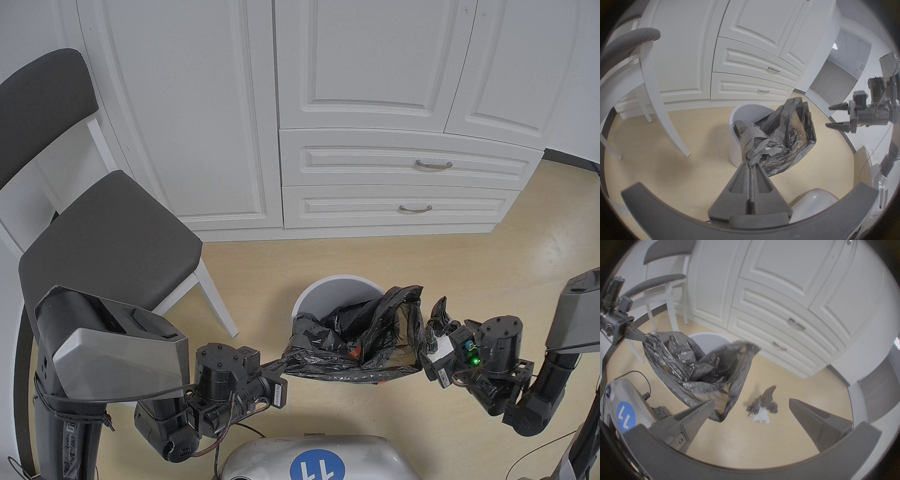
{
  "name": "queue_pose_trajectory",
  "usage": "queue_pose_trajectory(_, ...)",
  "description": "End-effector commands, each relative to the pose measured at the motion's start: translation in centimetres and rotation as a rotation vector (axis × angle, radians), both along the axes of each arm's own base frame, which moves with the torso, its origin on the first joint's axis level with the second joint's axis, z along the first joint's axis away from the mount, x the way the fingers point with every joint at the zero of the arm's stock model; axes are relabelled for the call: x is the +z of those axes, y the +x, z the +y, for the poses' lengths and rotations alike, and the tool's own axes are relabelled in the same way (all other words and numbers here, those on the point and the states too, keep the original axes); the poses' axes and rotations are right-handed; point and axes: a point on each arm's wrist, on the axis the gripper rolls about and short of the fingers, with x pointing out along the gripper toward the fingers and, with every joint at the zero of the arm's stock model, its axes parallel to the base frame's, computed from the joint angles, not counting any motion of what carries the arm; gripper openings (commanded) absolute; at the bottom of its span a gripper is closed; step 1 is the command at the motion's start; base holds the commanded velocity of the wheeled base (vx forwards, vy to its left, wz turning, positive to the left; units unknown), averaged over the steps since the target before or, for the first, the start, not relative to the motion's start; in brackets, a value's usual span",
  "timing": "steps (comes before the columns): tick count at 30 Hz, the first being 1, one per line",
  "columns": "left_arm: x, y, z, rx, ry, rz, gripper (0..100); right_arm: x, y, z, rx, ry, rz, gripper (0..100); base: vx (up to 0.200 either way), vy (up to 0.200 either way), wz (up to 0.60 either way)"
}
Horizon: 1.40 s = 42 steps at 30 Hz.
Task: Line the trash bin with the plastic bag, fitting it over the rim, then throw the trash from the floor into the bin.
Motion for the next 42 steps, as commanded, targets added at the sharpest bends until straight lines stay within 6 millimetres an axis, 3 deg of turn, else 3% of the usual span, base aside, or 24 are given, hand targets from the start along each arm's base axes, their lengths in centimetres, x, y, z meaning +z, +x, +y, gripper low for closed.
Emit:
queue_pose_trajectory(1,0.1,-0.5,0.1,-0.007,0.004,0.003,0,3.7,-0.5,-0.2,0.09,-0.023,-0.131,100,0.0,0.0,0.0)
queue_pose_trajectory(8,-0.3,-1.0,-0.1,-0.022,0.018,0.017,0,6.1,5.9,-0.1,0.338,-0.315,-0.183,100,0.0,0.0,0.0)
queue_pose_trajectory(15,-0.7,-1.0,-0.1,-0.027,0.028,0.023,0,8.7,8.8,1.4,0.67,-0.375,-0.08,100,0.0,0.0,0.0)
queue_pose_trajectory(19,-0.8,-1.1,-0.1,-0.03,0.034,0.025,0,7.7,10.1,2.3,0.728,-0.402,0.01,100,0.0,0.0,0.0)
queue_pose_trajectory(29,-1.3,-1.2,-0.3,-0.034,0.035,0.024,0,4.4,13.7,3.7,0.779,-0.46,0.049,100,0.0,0.0,0.0)
queue_pose_trajectory(35,-1.6,-1.2,-0.3,-0.038,0.039,0.012,0,3.1,14.1,3.6,0.789,-0.471,0.094,100,0.0,0.0,0.0)
queue_pose_trajectory(42,-1.6,-1.2,-0.3,-0.039,0.04,0.011,0,3.4,13.9,2.7,0.792,-0.488,0.144,100,0.0,0.0,0.0)
